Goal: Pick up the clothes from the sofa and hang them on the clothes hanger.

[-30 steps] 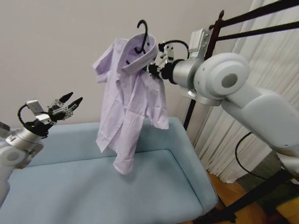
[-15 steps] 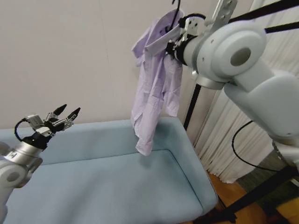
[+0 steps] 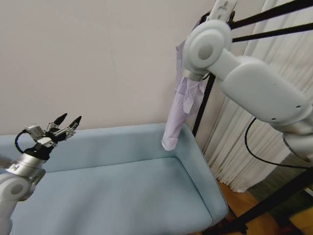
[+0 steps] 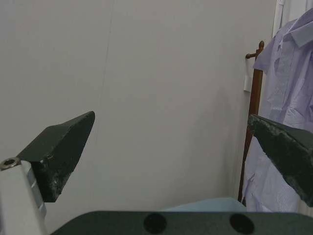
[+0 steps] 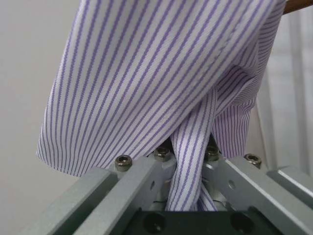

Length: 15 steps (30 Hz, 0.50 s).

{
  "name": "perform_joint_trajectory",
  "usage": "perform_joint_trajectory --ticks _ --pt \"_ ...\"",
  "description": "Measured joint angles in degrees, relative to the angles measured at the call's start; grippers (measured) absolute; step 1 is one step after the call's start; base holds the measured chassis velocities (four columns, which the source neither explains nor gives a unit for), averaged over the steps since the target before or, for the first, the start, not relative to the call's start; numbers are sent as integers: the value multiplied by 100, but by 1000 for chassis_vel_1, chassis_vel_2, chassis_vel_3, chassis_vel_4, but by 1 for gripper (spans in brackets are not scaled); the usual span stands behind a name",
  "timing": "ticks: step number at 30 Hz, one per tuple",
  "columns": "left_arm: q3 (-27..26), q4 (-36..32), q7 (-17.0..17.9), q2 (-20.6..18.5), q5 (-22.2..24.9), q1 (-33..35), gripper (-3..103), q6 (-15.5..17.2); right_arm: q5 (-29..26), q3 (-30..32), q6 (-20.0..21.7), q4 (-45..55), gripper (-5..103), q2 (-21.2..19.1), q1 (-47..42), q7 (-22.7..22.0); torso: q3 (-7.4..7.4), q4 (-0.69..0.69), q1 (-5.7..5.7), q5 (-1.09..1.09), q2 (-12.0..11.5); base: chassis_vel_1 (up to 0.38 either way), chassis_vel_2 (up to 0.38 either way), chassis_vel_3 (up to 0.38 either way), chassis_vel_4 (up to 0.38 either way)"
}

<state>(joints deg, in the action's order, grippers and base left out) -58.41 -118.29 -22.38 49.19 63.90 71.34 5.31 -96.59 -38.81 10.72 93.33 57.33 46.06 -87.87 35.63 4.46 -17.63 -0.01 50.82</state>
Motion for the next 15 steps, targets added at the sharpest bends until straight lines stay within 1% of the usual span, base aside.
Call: perform_joint_trajectory --ticks 2,8,10,11,14,15 --pt "22 6 -30 12 -3 -12 100 -2 16 -12 8 -99 2 -18 -4 2 0 0 0 0 0 0 0 0 0" --pt "29 55 -135 11 23 -33 100 -23 -19 101 248 -673 2 -259 -226 78 1 1 0 4 -1 0 0 0 0" --pt "-10 88 -176 -18 51 -31 100 -48 59 171 341 -925 2 -339 -343 214 1 2 0 5 0 0 0 0 0" --pt "-10 88 -176 -18 51 -31 100 -48 59 171 341 -925 2 -339 -343 214 1 2 0 5 0 0 0 0 0" --pt "-49 90 -214 -29 90 9 100 -68 306 286 465 -1425 2 -307 -429 519 0 0 0 4 0 0 0 0 0" --pt "-49 90 -214 -29 90 9 100 -68 306 286 465 -1425 2 -307 -429 519 0 0 0 4 0 0 0 0 0"
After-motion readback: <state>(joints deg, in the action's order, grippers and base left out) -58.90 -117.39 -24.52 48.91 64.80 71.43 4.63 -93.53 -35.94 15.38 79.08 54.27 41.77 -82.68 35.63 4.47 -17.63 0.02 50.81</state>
